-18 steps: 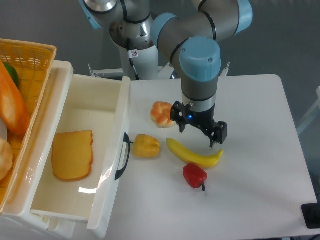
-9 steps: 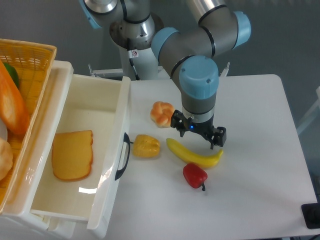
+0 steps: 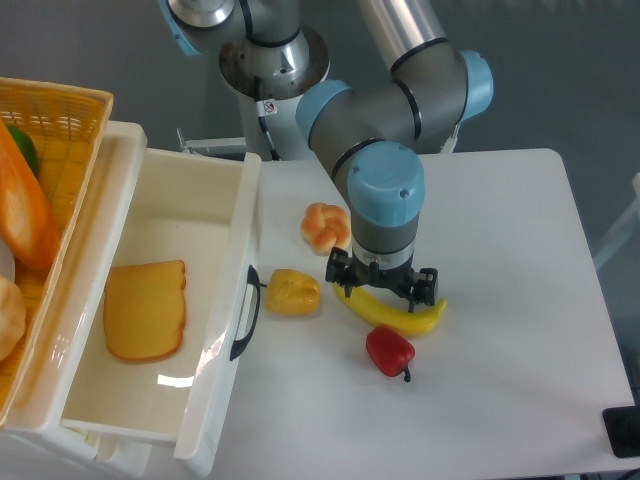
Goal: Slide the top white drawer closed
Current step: 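Move the gripper to the front face of the open white drawer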
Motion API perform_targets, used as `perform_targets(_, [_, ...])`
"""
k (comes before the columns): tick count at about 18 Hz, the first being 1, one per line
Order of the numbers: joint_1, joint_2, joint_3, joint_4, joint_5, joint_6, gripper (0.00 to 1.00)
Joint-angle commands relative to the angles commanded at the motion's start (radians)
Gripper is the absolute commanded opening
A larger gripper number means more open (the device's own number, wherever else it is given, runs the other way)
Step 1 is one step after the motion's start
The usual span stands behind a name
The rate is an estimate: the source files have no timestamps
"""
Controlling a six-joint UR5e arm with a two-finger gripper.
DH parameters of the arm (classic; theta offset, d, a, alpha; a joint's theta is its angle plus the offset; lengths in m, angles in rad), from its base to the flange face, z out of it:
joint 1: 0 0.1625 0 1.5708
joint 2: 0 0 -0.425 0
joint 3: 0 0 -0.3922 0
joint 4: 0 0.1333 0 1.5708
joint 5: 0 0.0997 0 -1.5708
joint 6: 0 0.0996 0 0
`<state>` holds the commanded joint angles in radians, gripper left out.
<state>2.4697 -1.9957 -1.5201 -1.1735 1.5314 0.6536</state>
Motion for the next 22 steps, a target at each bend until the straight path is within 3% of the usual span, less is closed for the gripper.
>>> perform_targets(8, [0.000,-0.028,0.009,-0.003,-0.134,-0.098,1.00])
perform_targets(22, [-0.046,-0.051,0.015,-0.003,-0.183,-0.143,1.00])
